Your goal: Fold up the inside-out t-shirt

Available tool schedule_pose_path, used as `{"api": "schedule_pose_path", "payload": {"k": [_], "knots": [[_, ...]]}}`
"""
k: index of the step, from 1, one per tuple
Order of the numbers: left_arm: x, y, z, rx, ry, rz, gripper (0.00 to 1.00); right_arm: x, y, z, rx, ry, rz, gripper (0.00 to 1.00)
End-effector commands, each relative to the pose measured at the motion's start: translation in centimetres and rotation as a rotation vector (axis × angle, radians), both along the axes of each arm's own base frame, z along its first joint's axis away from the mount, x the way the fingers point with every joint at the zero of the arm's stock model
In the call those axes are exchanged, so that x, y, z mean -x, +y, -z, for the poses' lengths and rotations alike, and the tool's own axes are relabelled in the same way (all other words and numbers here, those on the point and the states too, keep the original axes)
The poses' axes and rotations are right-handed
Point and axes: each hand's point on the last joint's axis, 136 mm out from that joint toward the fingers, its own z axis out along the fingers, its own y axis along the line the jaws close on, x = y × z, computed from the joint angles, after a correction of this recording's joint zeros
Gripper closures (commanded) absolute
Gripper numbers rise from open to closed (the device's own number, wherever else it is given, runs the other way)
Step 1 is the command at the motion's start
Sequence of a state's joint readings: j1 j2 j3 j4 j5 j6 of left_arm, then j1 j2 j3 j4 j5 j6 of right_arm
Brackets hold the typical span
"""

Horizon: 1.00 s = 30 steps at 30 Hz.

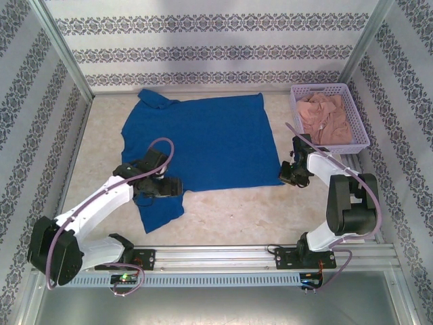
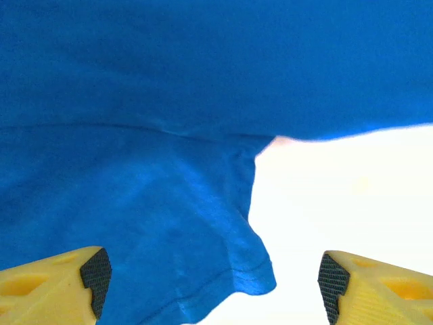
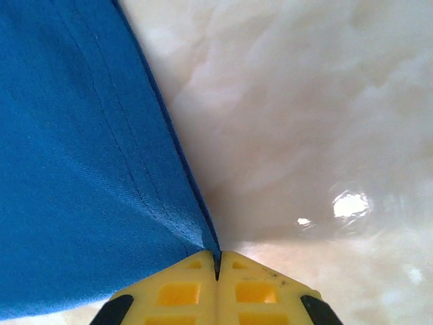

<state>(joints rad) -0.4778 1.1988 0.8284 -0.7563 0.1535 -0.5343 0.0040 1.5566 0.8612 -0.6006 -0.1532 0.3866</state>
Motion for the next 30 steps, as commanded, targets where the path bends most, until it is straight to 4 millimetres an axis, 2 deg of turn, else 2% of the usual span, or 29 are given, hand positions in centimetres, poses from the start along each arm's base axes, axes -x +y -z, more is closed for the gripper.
{"api": "schedule_pose_path", "payload": {"k": [1,8,13,19,23,27,30], "knots": [[2.6,-1.2,1.1,0.000,0.084,0.081,0.19,0.0,-0.8,-0.1,0.027,-0.004,0.010,1.00],[7.1,-2.3,3.2,-0.077,0.182,0.162,0.23,-0.4,-0.4,0.1,-0.003,-0.009,-0.003,1.00],[7.8,1.1,4.0,-0.217,0.144,0.052,0.29,-0.7,0.0,-0.4,-0.017,-0.033,-0.013,1.00],[8.4,4.3,4.8,-0.265,0.102,-0.164,0.32,-0.8,0.9,-0.8,-0.033,-0.050,-0.037,1.00],[9.2,6.9,5.5,-0.268,0.063,-0.322,0.38,-0.9,1.2,-1.4,-0.046,-0.071,-0.042,1.00],[10.7,7.7,7.2,-0.197,0.121,-0.419,0.44,-1.1,1.5,-1.9,-0.061,-0.091,-0.048,1.00],[11.1,7.7,7.6,-0.204,0.164,-0.435,0.45,-1.2,1.6,-2.2,-0.071,-0.100,-0.048,1.00]]}}
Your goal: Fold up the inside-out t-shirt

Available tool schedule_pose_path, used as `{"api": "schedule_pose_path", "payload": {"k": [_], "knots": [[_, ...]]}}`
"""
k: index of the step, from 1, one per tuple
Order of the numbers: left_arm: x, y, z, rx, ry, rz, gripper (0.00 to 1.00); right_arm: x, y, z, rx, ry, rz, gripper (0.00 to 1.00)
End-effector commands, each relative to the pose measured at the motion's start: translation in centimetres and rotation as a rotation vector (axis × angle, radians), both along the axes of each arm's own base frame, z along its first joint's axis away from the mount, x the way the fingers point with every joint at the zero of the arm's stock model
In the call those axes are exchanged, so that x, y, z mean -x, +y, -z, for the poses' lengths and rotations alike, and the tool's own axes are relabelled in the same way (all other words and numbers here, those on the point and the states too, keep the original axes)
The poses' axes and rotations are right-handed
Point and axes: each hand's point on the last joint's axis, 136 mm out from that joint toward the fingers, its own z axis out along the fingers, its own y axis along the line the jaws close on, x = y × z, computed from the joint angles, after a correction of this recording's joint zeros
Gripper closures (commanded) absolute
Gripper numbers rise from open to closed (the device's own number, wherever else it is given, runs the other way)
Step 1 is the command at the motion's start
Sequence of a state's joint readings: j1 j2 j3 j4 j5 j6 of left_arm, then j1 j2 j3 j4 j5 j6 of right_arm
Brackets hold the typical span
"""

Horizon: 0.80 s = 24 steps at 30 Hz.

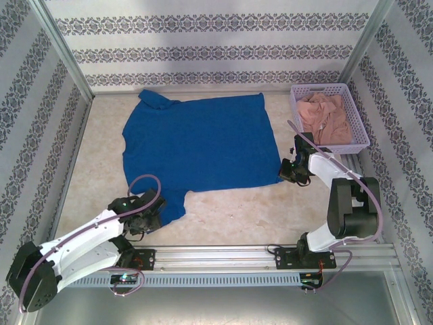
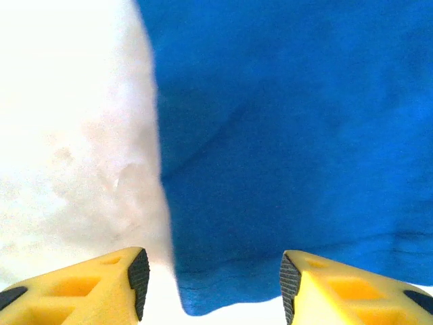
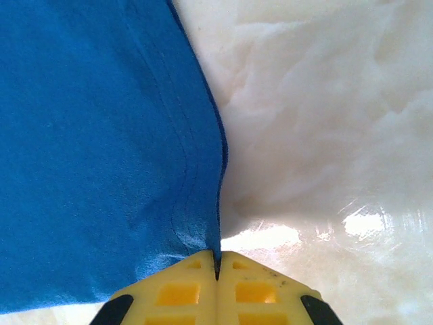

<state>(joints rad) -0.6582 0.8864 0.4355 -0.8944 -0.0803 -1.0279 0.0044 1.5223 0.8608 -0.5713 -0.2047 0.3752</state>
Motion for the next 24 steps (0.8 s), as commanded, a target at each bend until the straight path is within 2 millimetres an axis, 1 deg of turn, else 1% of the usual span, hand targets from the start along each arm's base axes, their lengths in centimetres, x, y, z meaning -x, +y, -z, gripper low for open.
{"api": "schedule_pose_path", "payload": {"k": [1,4,7,11,15,18,21,24], "knots": [[0.9,0.6,0.4,-0.015,0.058,-0.080,0.45,-0.2,0.8,-1.0,-0.023,-0.038,-0.026,1.00],[1.0,0.3,0.8,-0.016,0.094,-0.076,0.48,-0.3,0.8,-1.0,-0.026,-0.043,-0.027,1.00],[1.1,0.1,1.3,0.000,0.126,-0.076,0.54,-0.4,0.9,-0.9,-0.034,-0.042,-0.031,1.00],[1.0,0.0,1.6,0.001,0.138,-0.070,0.67,-0.4,1.0,-0.8,-0.037,-0.042,-0.030,1.00],[1.0,-0.2,2.0,0.016,0.139,-0.070,0.79,-0.4,0.9,-0.3,-0.033,-0.026,-0.029,1.00],[0.9,-0.1,1.8,0.019,0.131,-0.069,0.88,0.0,0.6,0.2,-0.019,-0.008,-0.023,1.00],[0.4,0.1,0.7,0.014,0.094,-0.068,0.99,0.5,0.3,0.2,-0.003,0.000,-0.016,1.00],[-0.2,-0.1,-0.6,0.040,0.047,-0.082,1.00,1.1,0.0,-0.2,0.013,0.002,-0.002,1.00]]}}
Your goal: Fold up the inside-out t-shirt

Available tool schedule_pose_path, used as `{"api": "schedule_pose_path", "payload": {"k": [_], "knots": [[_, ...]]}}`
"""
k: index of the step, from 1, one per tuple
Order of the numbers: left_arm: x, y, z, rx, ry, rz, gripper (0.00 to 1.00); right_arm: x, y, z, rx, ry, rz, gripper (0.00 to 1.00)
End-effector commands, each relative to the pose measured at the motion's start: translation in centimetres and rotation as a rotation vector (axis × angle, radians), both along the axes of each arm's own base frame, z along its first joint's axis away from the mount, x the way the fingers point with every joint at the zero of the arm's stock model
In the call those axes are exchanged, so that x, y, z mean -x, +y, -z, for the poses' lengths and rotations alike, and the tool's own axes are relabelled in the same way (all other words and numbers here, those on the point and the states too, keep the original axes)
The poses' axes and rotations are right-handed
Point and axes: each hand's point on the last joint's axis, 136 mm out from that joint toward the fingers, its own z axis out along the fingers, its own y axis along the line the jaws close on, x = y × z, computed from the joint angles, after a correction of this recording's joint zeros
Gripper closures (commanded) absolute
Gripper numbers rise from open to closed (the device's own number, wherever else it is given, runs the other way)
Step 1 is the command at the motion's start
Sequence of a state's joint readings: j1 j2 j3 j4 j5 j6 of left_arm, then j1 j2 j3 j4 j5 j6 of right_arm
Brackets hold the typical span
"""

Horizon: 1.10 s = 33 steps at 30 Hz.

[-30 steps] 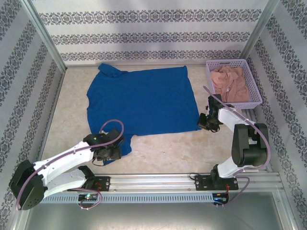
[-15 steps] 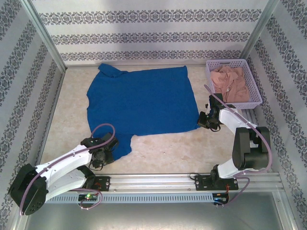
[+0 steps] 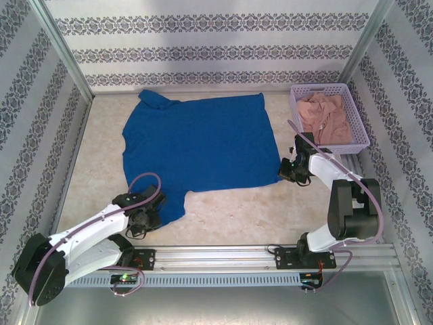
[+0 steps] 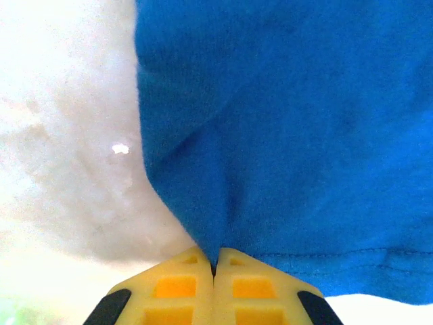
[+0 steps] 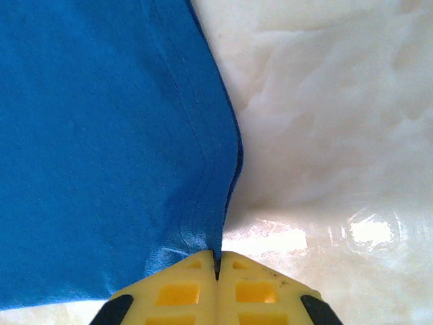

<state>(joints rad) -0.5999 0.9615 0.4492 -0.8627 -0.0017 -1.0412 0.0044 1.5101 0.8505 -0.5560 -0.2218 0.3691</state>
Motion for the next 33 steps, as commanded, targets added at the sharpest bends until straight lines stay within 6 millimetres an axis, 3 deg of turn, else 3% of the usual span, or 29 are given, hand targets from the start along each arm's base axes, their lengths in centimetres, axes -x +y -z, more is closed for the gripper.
{"api": "schedule_pose_path", "payload": {"k": [1,7,16,21,26,33], "knots": [[-0.4,0.5,-1.7,-0.005,-0.039,-0.021,1.00,1.4,-0.4,-0.2,0.029,0.017,0.014,1.00],[-1.4,0.9,-5.8,0.030,-0.154,-0.065,1.00,2.9,-1.2,-0.9,0.020,0.009,0.070,1.00],[-2.5,1.8,-11.3,0.052,-0.245,-0.062,1.00,2.8,-2.5,-2.1,0.031,-0.024,0.110,1.00],[-2.3,1.7,-12.1,0.067,-0.240,-0.050,1.00,3.2,-2.7,-2.0,0.036,-0.021,0.114,1.00],[-1.9,0.6,-11.6,0.123,-0.207,-0.029,1.00,3.7,-2.7,-2.0,0.042,-0.016,0.109,1.00],[-4.4,0.3,-13.5,0.108,-0.290,0.011,1.00,2.6,-2.1,-3.8,0.007,-0.073,0.094,1.00]]}}
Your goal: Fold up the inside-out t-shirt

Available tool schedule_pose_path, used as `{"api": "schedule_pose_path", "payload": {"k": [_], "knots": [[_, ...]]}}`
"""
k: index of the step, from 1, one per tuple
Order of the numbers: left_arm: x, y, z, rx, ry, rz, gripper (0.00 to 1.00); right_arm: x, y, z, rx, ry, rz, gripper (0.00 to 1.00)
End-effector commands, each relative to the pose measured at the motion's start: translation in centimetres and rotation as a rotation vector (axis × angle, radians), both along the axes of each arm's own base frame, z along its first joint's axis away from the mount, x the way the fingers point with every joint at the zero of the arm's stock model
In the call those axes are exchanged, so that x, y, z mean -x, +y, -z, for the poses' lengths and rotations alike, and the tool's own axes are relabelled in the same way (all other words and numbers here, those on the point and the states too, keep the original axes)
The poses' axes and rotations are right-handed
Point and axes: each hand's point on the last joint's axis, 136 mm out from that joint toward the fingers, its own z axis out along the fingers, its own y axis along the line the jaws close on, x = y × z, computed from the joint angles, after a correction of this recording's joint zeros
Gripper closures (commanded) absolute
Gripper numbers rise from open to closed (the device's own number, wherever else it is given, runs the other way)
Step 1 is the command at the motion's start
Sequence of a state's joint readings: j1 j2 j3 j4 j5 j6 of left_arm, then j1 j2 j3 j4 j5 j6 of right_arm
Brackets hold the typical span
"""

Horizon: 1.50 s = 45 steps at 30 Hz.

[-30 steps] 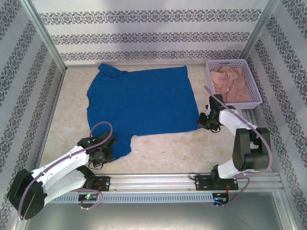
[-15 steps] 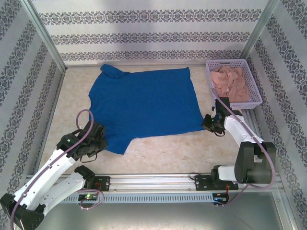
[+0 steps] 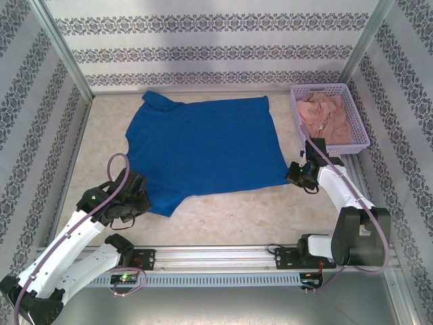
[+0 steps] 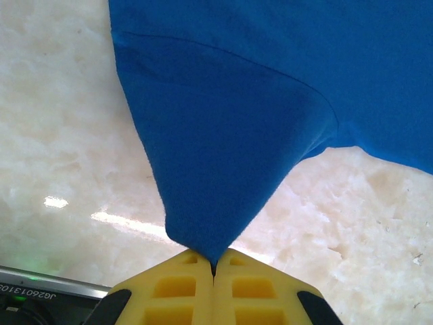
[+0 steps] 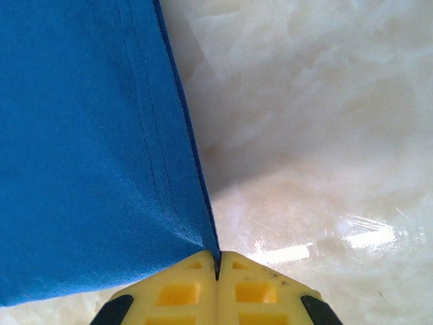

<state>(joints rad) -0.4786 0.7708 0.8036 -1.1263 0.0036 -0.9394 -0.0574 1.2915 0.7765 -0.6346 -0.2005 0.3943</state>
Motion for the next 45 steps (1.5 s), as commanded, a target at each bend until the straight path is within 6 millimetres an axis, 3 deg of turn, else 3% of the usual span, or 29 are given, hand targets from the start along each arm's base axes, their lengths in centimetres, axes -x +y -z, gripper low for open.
{"api": "schedule_pose_path", "payload": {"k": [1,6,13,20,32,45], "knots": [[-1.7,0.3,-1.9,-0.033,-0.060,0.029,1.00,-0.4,-0.1,-1.1,-0.008,-0.019,0.001,1.00],[-4.1,0.7,-3.8,-0.037,-0.121,0.030,1.00,-1.0,0.1,-0.8,-0.022,-0.013,-0.008,1.00],[-5.5,1.9,-5.8,-0.052,-0.160,0.028,1.00,-1.2,0.4,1.1,-0.040,0.036,-0.021,1.00],[-7.8,2.4,-6.8,-0.035,-0.194,0.032,1.00,-3.0,0.9,0.4,-0.051,0.022,-0.046,1.00],[-13.2,2.8,-7.6,-0.023,-0.229,0.064,1.00,-7.6,1.8,-1.1,-0.073,-0.016,-0.088,0.98],[-18.8,4.5,-7.3,-0.011,-0.227,0.057,1.00,-12.0,1.9,-0.9,-0.063,-0.010,-0.123,0.97]]}}
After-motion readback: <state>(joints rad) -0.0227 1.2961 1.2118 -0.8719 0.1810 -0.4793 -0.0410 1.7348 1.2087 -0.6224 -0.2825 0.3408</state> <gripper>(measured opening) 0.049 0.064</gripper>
